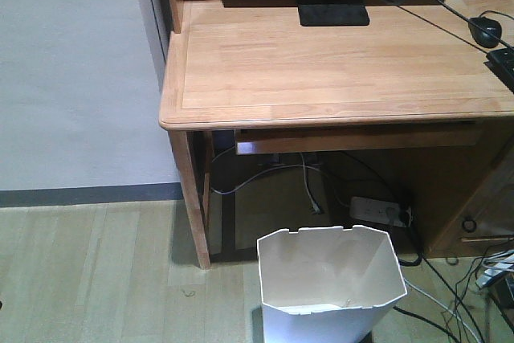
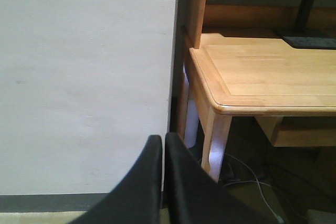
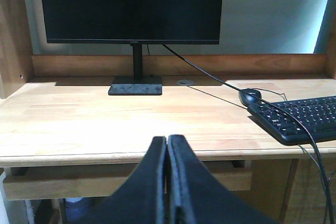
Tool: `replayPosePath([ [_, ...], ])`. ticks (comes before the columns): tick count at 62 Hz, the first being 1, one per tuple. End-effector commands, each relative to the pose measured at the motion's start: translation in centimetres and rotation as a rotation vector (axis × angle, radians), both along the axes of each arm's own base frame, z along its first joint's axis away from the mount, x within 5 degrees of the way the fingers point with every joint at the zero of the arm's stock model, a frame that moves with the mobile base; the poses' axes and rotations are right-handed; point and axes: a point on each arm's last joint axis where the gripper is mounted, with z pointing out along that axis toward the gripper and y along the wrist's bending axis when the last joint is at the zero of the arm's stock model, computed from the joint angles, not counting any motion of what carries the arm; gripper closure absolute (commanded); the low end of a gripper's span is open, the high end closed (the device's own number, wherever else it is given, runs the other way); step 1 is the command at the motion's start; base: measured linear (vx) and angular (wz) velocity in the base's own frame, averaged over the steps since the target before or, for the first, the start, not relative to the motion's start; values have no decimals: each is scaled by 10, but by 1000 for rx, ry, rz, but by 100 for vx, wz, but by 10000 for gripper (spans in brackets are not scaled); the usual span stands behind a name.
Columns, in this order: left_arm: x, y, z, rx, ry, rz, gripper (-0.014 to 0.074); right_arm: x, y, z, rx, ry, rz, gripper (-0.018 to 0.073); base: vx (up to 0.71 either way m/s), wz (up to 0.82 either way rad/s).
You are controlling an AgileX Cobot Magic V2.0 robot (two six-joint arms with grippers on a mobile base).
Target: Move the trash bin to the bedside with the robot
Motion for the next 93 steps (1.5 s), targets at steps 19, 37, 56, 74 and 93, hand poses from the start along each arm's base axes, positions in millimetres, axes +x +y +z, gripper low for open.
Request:
replayPosePath([
  [19,0,0,3,-10,-72,4,602,-1,0,5,-23,-78,-7,568,0,0],
  [37,0,0,3,-10,-72,4,602,-1,0,5,-23,-78,-7,568,0,0],
  [56,0,0,3,-10,-72,4,602,-1,0,5,-23,-78,-7,568,0,0],
  [74,0,0,3,-10,-72,4,602,-5,0,30,-41,-283,-11,568,0,0],
  [93,0,0,3,-10,-72,4,602,6,-1,88,-15,-212,-9,568,0,0],
])
